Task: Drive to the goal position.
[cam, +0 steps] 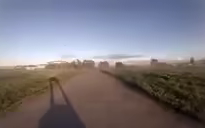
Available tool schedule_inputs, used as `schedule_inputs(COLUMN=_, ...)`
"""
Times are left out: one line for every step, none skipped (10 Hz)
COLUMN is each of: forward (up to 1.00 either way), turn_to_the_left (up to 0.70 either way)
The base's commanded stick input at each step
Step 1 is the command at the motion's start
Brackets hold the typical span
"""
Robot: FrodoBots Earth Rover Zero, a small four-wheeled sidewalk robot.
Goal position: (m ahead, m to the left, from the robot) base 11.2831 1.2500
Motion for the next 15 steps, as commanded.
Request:
schedule_inputs(forward=0.7, turn_to_the_left=0.0)
schedule_inputs(forward=0.7, turn_to_the_left=0.0)
schedule_inputs(forward=0.7, turn_to_the_left=0.0)
schedule_inputs(forward=0.7, turn_to_the_left=0.0)
schedule_inputs(forward=0.7, turn_to_the_left=0.0)
schedule_inputs(forward=0.7, turn_to_the_left=0.0)
schedule_inputs(forward=0.7, turn_to_the_left=0.0)
schedule_inputs(forward=0.7, turn_to_the_left=0.0)
schedule_inputs(forward=0.7, turn_to_the_left=0.0)
schedule_inputs(forward=0.7, turn_to_the_left=0.0)
schedule_inputs(forward=0.7, turn_to_the_left=0.0)
schedule_inputs(forward=0.7, turn_to_the_left=0.0)
schedule_inputs(forward=0.7, turn_to_the_left=0.0)
schedule_inputs(forward=0.7, turn_to_the_left=0.0)
schedule_inputs(forward=0.7, turn_to_the_left=0.0)
